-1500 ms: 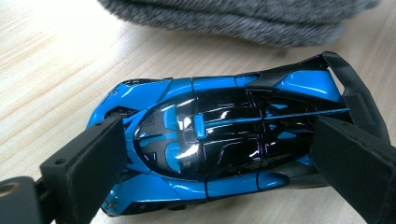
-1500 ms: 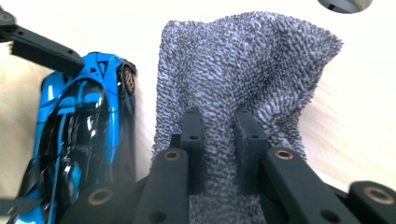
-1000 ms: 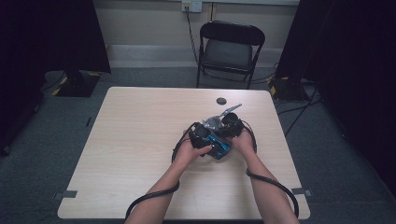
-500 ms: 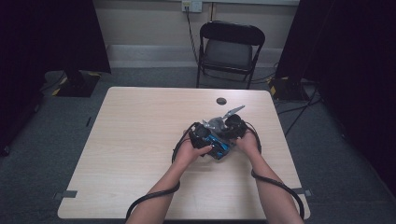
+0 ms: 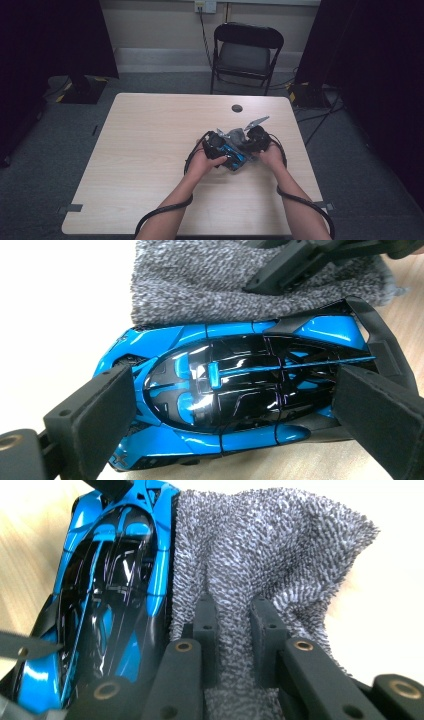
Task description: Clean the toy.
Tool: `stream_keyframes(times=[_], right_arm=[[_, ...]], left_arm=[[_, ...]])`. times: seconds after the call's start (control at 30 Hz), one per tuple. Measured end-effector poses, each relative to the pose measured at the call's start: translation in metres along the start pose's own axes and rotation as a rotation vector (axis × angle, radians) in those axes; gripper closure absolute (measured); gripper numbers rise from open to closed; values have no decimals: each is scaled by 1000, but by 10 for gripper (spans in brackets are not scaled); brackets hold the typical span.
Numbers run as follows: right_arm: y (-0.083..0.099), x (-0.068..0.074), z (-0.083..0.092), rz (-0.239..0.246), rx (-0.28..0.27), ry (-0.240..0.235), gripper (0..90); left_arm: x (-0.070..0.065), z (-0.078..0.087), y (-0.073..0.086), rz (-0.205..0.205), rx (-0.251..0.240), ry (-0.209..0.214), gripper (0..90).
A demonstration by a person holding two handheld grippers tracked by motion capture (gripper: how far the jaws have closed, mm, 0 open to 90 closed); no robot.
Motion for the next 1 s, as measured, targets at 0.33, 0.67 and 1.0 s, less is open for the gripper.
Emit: stream_keyframes(times=[0.33,0.67,1.0], right_arm=[[11,-3,9,-13,-3,-6,767],[22,-4,17,-17,2,-12,768],[33,-3,26,-19,5,-13,767]], left_arm=[[0,0,0,-1,-1,0,38],[0,0,0,-3,2,1,39],[0,0,0,1,4,0,39]])
Point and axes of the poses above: each handheld gripper's, and its own axes: z roughly backward along the jaws, y roughly out of its underside, x roughly to its left, the point moved 5 cm from there along -z, roughly forward along the jaws, and after that the axes turned 12 degrees about -z, right-handed, at the moved point
